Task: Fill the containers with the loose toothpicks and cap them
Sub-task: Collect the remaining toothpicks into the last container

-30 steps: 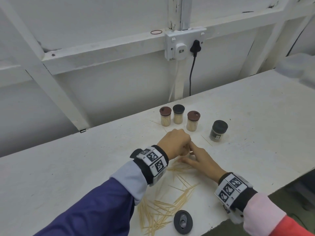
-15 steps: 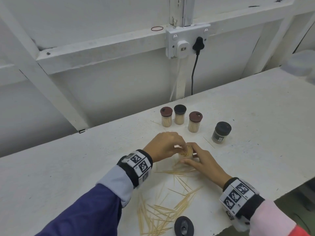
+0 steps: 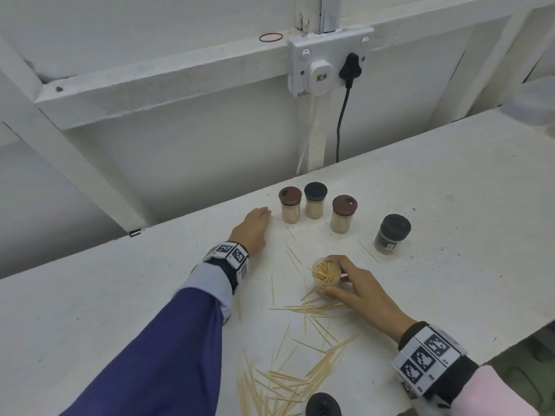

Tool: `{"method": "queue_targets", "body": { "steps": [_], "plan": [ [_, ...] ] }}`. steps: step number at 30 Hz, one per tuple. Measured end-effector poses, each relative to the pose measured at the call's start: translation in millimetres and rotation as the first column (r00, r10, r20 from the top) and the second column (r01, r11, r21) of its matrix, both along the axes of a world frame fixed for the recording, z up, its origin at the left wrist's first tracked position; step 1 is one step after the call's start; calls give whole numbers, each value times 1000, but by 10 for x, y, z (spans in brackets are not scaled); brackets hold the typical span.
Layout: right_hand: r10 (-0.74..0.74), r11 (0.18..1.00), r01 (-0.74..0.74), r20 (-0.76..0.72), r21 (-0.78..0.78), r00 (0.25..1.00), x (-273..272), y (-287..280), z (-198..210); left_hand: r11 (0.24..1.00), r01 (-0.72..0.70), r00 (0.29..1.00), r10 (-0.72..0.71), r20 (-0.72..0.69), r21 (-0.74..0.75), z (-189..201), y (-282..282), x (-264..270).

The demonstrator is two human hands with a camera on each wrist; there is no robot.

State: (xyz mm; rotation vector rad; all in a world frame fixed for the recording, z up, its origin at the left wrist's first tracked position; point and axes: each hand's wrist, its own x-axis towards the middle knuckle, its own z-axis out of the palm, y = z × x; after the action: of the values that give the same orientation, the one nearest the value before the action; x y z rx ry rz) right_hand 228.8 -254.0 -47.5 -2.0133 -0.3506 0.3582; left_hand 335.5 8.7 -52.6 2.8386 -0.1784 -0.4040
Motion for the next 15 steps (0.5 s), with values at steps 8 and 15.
{"method": "queue_targets", "body": {
  "steps": [8,15],
  "plan": [
    [24,999,-24,4,-32,1000,-14,6,11,945,124,984,-157,87,302,75,-90,88],
    [21,998,-21,-5,-53,1000,-15,20,46,883,153,963,-235,135,443,48,-103,36]
  ]
}}
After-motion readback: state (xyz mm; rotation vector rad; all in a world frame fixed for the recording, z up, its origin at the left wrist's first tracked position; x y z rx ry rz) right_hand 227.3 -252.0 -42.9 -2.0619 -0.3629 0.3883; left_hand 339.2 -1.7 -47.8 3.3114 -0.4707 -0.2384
